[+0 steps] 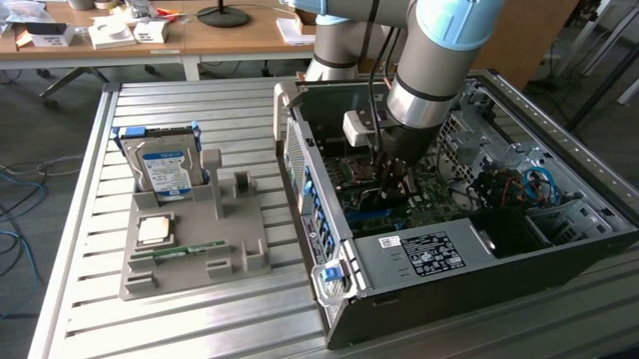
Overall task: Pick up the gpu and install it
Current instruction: 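Insert the gpu into the slot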
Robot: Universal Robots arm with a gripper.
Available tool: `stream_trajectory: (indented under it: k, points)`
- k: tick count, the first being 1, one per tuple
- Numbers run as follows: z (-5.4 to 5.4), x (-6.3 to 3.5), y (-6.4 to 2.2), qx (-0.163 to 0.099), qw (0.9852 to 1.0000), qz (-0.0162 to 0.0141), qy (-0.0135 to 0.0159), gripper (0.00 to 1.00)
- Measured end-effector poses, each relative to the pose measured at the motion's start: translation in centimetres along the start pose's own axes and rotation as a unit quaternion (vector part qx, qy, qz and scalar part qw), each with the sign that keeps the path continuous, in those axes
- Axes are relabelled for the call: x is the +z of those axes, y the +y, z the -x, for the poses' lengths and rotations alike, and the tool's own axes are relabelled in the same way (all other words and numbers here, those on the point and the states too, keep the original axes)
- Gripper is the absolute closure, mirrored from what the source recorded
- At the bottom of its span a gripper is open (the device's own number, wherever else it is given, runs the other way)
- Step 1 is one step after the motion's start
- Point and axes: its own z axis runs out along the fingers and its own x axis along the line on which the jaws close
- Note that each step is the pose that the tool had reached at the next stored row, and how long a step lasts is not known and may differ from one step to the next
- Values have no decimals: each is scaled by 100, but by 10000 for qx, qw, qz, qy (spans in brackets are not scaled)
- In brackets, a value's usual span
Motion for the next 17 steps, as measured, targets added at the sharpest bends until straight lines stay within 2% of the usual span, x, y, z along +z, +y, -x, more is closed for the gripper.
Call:
stream_trajectory:
  k: [8, 13, 17]
  points:
    - [0, 2, 0, 0, 10000, 0, -1, 74]
    - [-4, -13, 0, 4, 10000, -1, -19, 74]
    - [-30, -15, 1, 105, 9999, -6, -19, 74]
